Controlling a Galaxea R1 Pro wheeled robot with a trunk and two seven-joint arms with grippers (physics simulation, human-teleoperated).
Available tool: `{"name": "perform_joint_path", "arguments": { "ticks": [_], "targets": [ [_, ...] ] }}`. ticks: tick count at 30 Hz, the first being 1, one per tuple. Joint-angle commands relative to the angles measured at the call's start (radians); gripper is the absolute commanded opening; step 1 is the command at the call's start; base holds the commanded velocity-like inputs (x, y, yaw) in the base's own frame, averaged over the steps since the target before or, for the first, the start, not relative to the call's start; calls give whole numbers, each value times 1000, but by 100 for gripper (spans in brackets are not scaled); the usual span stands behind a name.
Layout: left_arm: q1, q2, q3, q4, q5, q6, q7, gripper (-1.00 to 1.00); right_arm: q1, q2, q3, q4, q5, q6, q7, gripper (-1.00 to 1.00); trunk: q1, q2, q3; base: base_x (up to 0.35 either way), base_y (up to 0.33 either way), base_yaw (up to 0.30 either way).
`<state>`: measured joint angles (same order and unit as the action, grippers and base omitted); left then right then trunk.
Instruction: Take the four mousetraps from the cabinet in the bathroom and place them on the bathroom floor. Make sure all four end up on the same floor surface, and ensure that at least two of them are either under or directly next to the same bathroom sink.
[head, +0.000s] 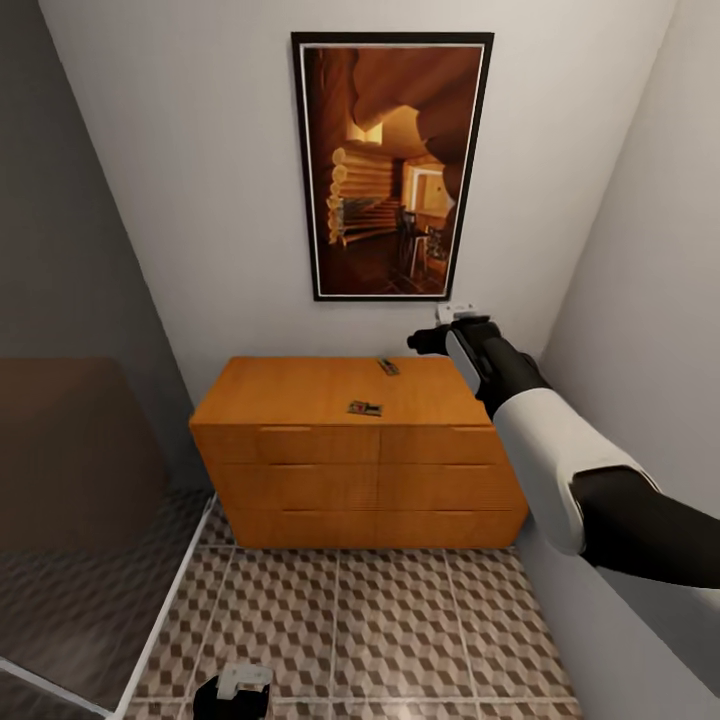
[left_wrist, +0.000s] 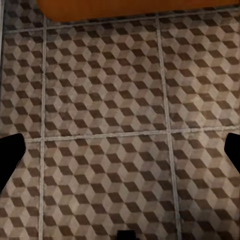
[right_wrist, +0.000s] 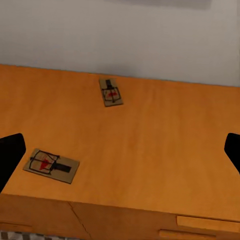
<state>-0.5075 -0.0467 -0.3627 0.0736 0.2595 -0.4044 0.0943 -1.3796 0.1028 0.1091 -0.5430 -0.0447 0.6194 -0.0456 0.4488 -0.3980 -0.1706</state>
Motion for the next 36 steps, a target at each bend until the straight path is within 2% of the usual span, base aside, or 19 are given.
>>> {"name": "perform_joint_path", "arguments": {
  "ticks": [1,6,17,26,30,36],
  "targets": [
    [-2,-1,-9,4,6,-7,2,100,-1,0,4,10,-5,-4,-4,100,1,-2,-2,332,0,0],
    [-2,-1,-9,4,6,-7,2,100,-1,1,4,60,-7,-48,-2,100,1,-2,-2,332,0,0],
    [-2,0,-9,5,6,-7,2,100,-1,5,4,114,-9,-65,-1,100,1,-2,-2,308,0,0],
    [-2,0,-9,4,6,-7,2,100,-1,37,4,232,-9,-171,0,100,1,-2,-2,60,0,0],
    [-2,0,-9,4,6,-7,2,100,-1,48,4,269,-9,-196,0,100,1,-2,-2,8,0,0],
    [-2,0,-9,4,6,-7,2,100,-1,50,4,281,-9,-204,12,100,1,-2,-2,2,0,0]
  ]
}}
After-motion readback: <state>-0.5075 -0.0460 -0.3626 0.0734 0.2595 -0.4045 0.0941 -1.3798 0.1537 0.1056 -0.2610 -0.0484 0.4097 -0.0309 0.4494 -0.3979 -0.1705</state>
